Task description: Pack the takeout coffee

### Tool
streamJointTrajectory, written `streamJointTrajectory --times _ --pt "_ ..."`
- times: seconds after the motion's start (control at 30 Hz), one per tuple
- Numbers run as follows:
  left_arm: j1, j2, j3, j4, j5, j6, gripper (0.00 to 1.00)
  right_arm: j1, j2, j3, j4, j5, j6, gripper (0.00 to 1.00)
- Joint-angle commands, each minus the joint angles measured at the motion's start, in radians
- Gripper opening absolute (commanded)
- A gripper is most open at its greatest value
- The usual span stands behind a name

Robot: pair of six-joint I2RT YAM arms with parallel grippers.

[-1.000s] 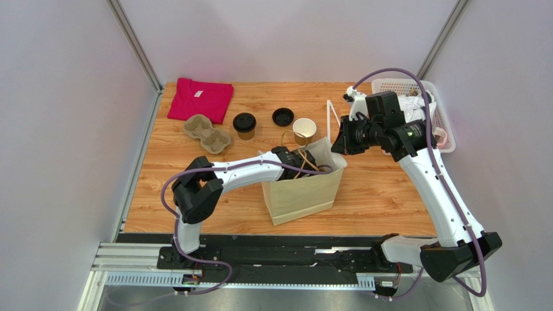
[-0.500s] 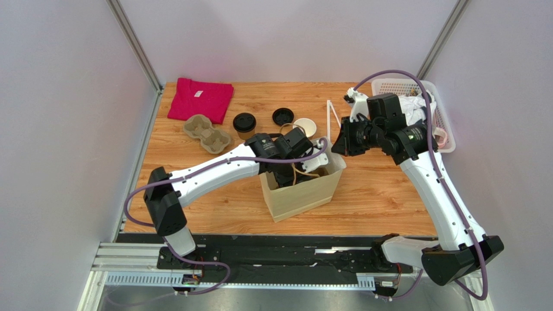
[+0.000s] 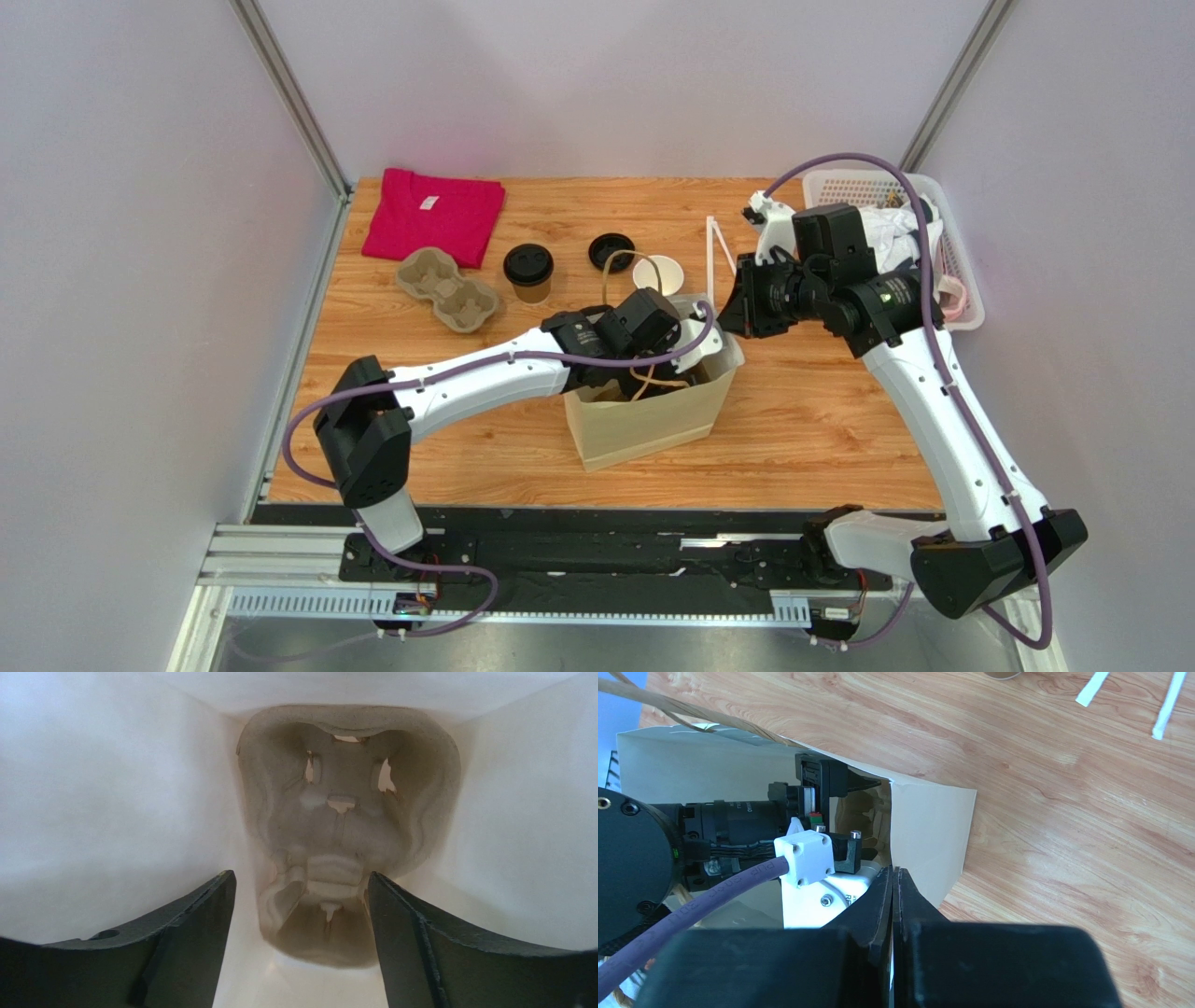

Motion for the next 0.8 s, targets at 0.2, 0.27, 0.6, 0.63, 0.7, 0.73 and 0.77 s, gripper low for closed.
streamJointTrajectory --times 0.2,0.27,0.6,0.63,0.7,0.73,0.77 --pt "0.005 0.074 -0.111 0.021 -0.016 0.072 0.68 0.006 -0.021 0.014 0.051 -0.007 0.007 0.00" --pt "0.004 0.083 -0.119 -0.006 -0.023 0.076 0.65 0.006 -0.021 0.013 0.058 -0.006 0.009 0.00" --pt "0.005 0.134 -0.064 -0.187 -0.036 0.096 0.28 0.006 -0.021 0.027 0.062 0.020 0.003 0.00" --pt "0.004 0.126 -0.059 -0.196 -0.036 0.101 0.31 0.006 -0.021 0.028 0.064 0.020 -0.005 0.00" --pt "0.004 0.071 -0.062 -0.184 -0.036 0.109 0.39 0.005 -0.024 0.028 0.061 0.026 -0.007 0.00" --pt "0.004 0.048 -0.063 -0.175 -0.036 0.112 0.47 0.009 -0.024 0.024 0.059 0.029 -0.008 0.00" --pt "0.004 0.008 -0.051 -0.168 -0.025 0.113 0.50 0.006 -0.027 0.022 0.061 0.030 -0.010 0.00"
